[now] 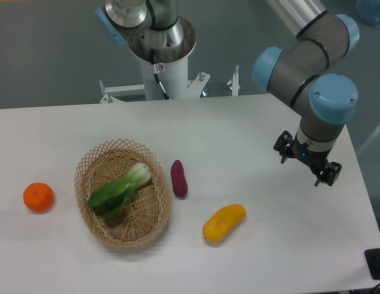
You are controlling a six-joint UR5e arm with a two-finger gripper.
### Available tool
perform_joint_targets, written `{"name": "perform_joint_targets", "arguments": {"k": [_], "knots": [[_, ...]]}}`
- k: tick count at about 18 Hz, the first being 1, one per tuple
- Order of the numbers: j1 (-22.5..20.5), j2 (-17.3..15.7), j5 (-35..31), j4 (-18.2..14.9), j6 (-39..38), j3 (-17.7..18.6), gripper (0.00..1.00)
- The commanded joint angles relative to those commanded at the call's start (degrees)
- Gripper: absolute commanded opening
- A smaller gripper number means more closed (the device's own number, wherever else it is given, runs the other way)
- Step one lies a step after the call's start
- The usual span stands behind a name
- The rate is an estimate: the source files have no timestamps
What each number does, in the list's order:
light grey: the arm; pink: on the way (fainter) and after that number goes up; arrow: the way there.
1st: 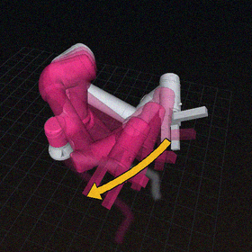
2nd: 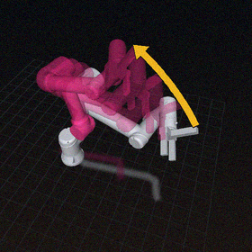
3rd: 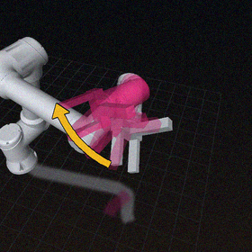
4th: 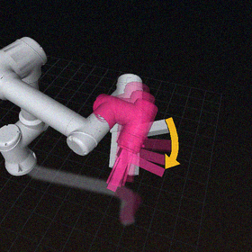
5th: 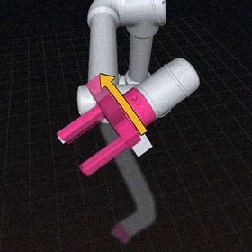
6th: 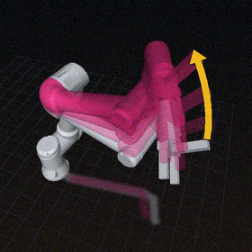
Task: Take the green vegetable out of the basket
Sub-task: 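Move the open gripper over the wicker basket toward the bok choy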
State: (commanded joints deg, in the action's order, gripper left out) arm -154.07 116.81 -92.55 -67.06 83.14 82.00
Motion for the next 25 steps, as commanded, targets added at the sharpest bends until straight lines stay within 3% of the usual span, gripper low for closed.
{"name": "perform_joint_targets", "arguments": {"k": [12, 20, 25], "knots": [[1.7, -0.8, 1.3, -0.4, -2.2, 0.1, 1.00], [10.4, -3.0, 1.7, -0.2, -16.4, 3.1, 1.00], [17.7, -4.1, 2.5, -0.2, -20.9, 5.3, 1.00]]}}
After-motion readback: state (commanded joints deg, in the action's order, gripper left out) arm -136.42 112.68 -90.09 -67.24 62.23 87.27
